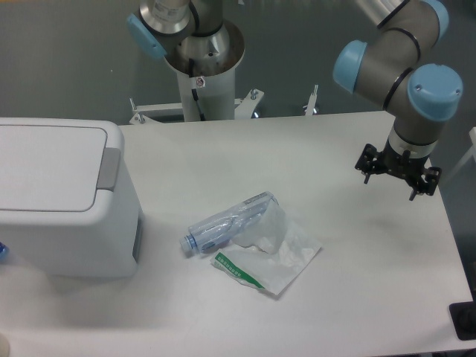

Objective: Open the trash can

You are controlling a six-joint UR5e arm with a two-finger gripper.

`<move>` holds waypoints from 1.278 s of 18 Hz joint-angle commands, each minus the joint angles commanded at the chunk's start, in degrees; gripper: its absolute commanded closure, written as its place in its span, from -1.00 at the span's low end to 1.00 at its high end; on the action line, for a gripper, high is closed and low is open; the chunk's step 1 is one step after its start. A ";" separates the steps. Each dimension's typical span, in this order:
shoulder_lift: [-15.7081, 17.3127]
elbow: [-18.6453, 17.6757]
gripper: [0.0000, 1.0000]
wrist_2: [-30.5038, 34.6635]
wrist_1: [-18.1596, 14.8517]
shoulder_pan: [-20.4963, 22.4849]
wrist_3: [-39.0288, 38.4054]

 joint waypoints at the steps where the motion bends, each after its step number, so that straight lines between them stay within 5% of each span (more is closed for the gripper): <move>1: -0.09 0.09 -1.00 0.09 -0.09 -0.09 0.00; 10: 0.17 0.18 -1.00 0.44 -0.09 -0.70 -1.23; 13: 1.66 0.18 -1.00 -0.61 -0.09 -1.40 -7.09; 18: 1.93 -0.09 -1.00 -5.69 -0.17 -3.34 -10.54; 23: 4.22 -0.44 -1.00 -14.24 -0.88 -5.79 -23.01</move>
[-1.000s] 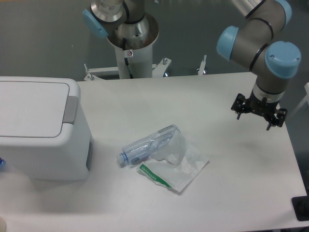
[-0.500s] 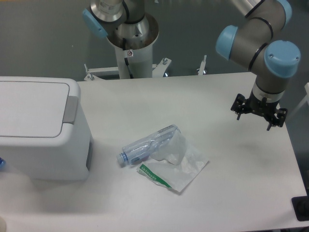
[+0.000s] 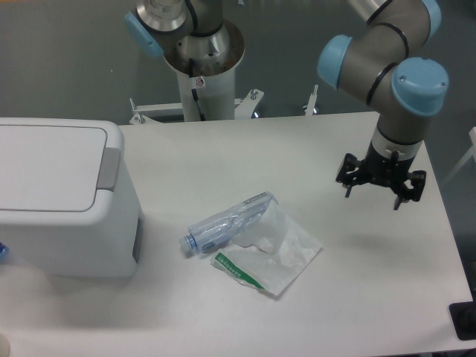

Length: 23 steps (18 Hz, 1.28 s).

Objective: Open the trash can
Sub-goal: 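Move the gripper over the bottle toward the trash bin lid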

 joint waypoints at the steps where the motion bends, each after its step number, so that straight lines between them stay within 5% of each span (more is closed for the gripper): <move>1: 0.00 0.00 -1.00 0.00 -0.35 -1.06 -1.58; 6: 0.00 1.23 -1.00 -2.45 -2.10 -3.26 -10.11; 13: 0.26 6.59 -1.00 -7.38 -9.22 -8.09 -22.86; 23: 10.10 5.28 -1.00 -17.22 -10.72 -15.55 -27.96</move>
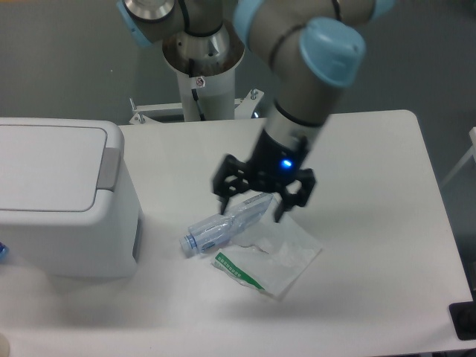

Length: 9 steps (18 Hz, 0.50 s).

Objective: Open the trash can
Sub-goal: 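Move the gripper over the bottle toward the trash bin lid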

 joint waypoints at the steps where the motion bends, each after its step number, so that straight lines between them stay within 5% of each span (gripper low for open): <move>1: 1.40 -0.79 -1.00 0.08 0.09 -0.62 -1.23; 9: 4.32 -5.53 -1.00 0.08 0.70 -6.34 -6.67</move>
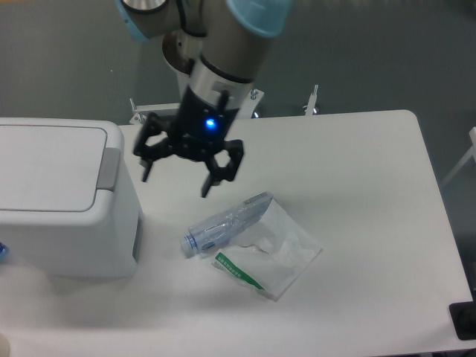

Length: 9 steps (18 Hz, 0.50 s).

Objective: Open the trash can
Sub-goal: 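Move the gripper over the bottle toward the trash bin lid, then press the gripper fingers down on the bin lid's edge to flip it open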

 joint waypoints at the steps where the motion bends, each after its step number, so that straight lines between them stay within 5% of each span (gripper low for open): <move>1: 0.26 -0.53 -1.00 0.00 0.18 -0.09 -0.27; 9: 1.14 -3.25 -1.00 0.27 1.05 -0.27 0.43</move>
